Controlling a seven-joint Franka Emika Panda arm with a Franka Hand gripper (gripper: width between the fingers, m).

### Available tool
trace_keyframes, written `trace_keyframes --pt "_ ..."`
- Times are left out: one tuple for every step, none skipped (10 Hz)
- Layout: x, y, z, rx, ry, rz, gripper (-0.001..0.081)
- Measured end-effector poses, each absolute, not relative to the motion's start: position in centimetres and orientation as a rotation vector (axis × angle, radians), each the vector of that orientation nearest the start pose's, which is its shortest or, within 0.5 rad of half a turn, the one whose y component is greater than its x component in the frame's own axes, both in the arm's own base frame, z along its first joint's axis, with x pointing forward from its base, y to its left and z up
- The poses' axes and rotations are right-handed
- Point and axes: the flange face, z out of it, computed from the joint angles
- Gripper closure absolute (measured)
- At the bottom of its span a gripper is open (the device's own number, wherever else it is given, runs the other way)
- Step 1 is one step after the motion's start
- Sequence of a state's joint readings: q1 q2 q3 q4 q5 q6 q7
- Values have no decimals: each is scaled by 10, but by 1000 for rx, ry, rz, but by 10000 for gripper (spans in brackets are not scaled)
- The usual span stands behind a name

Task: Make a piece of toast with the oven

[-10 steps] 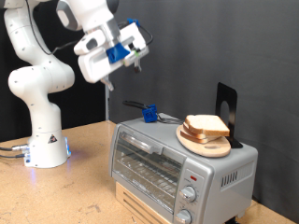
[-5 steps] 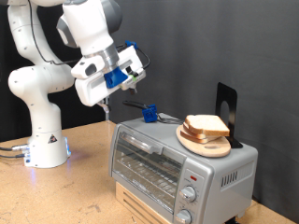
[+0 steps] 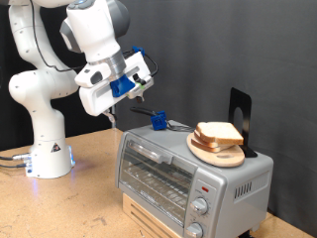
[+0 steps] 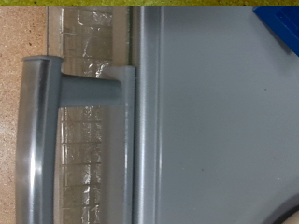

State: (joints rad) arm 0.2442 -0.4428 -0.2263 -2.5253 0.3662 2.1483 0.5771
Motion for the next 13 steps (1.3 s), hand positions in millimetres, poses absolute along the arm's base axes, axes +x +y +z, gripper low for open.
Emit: trace_keyframes --pt "412 18 432 -2557 986 118 -2" --pt "415 15 425 -2564 1001 113 -2" --pt "420 10 415 -2574 1024 99 -2" --pt "425 7 404 -2582 1048 83 -2" --pt "430 5 392 -2589 1068 73 -2" --pt "433 5 380 -2598 1084 63 -2" --pt "434 7 368 -2611 1088 55 -2" --pt "434 10 356 -2630 1071 58 -2" --pt "431 13 347 -2646 1041 69 -2" --pt "428 14 340 -2656 1015 76 -2" --pt "425 14 336 -2661 997 78 -2" --pt "423 13 334 -2668 986 82 -2" --pt "422 10 331 -2693 977 80 -2"
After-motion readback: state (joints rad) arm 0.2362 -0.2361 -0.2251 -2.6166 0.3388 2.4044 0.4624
